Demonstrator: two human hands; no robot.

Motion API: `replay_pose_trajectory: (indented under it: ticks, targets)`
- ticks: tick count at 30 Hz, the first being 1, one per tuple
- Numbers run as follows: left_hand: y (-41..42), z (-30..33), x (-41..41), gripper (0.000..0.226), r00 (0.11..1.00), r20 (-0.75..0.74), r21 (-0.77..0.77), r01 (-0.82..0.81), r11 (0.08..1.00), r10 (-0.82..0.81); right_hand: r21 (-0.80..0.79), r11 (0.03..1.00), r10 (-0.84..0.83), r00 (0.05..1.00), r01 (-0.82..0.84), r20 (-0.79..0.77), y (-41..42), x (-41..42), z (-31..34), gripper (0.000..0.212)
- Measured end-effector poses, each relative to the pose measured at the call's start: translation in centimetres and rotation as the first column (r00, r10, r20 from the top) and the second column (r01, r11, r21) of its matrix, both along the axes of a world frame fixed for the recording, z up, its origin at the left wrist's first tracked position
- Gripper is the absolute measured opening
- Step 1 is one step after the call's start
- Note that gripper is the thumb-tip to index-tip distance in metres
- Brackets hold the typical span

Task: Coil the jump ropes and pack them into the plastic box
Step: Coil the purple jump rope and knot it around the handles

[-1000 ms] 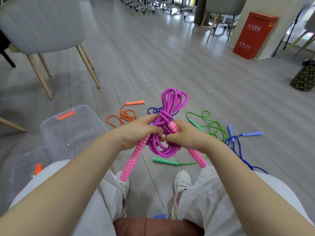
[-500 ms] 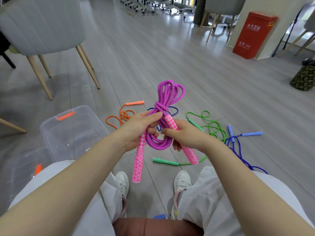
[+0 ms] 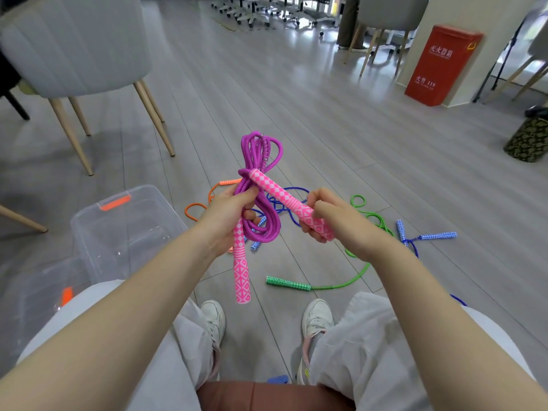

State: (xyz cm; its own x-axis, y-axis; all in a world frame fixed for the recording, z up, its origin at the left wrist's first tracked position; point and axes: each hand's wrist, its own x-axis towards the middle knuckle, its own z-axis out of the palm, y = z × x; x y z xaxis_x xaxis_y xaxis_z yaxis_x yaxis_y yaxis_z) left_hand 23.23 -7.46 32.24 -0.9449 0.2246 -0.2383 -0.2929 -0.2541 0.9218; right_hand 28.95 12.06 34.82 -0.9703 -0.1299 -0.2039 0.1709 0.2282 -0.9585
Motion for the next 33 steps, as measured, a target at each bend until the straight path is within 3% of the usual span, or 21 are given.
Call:
replay_pose_trajectory:
  ticks: [6,10,13,18,20,22,23,25,27,30,33]
  targets:
    - [0.4,-0.2,0.1,0.017,1.0,0.003,0.029,-0.005,1.0,0.005,-0.231,0.959,0.132,0.978,-0.167,-0.159,-1.1,0.2,-0.6,0.025]
    - [0.5,0.1,-0.1,0.015,0.998,0.065,0.133,-0.005,0.991,-0.004,-0.258,0.962,0.045,0.984,-0.089,-0.172,-2.5,0.1,-1.4,0.041]
    - [0.3,0.3,0.1,0.014,0.998,0.058,0.163,0.004,0.987,-0.013,-0.266,0.964,-0.065,0.981,0.014,-0.185,-3.8,0.1,-1.8,0.029]
    - [0.3,0.5,0.5,0.025,0.998,0.014,0.141,0.062,0.988,-0.065,-0.115,0.986,-0.153,0.936,0.122,-0.316,-4.2,0.0,-2.7,0.018]
    - [0.5,0.5,0.8,0.019,0.999,-0.013,0.103,0.05,0.993,-0.049,0.017,0.99,-0.123,0.905,0.143,-0.408,-4.0,0.1,-2.9,0.019]
    - [0.7,0.5,0.9,0.017,0.999,-0.037,0.105,0.016,0.994,-0.012,0.177,0.971,-0.067,0.893,0.162,-0.446,-3.7,-0.1,-3.2,0.031]
    - [0.8,0.5,0.8,0.018,1.0,-0.026,0.123,-0.002,0.992,0.006,0.176,0.975,-0.062,0.927,0.136,-0.369,-3.5,-0.2,-3.3,0.048]
    - [0.8,0.7,0.5,0.023,0.999,0.032,0.178,-0.025,0.984,0.02,-0.03,0.999,-0.035,0.997,0.033,-0.071,-3.3,-0.3,-3.2,0.083]
    - [0.5,0.9,0.1,0.025,0.997,0.083,0.229,-0.023,0.973,0.004,-0.271,0.959,0.113,0.99,-0.084,0.09,-3.1,-0.2,-3.1,0.07]
    - [0.0,1.2,0.0,0.028,0.995,0.097,0.258,-0.002,0.966,-0.023,-0.415,0.9,0.172,0.983,-0.133,0.059,-3.1,0.0,-2.6,0.038]
    - [-0.3,1.4,0.1,0.025,0.993,0.091,0.228,0.048,0.972,-0.071,-0.45,0.886,0.138,0.99,-0.116,0.017,-3.3,0.1,-2.7,0.042]
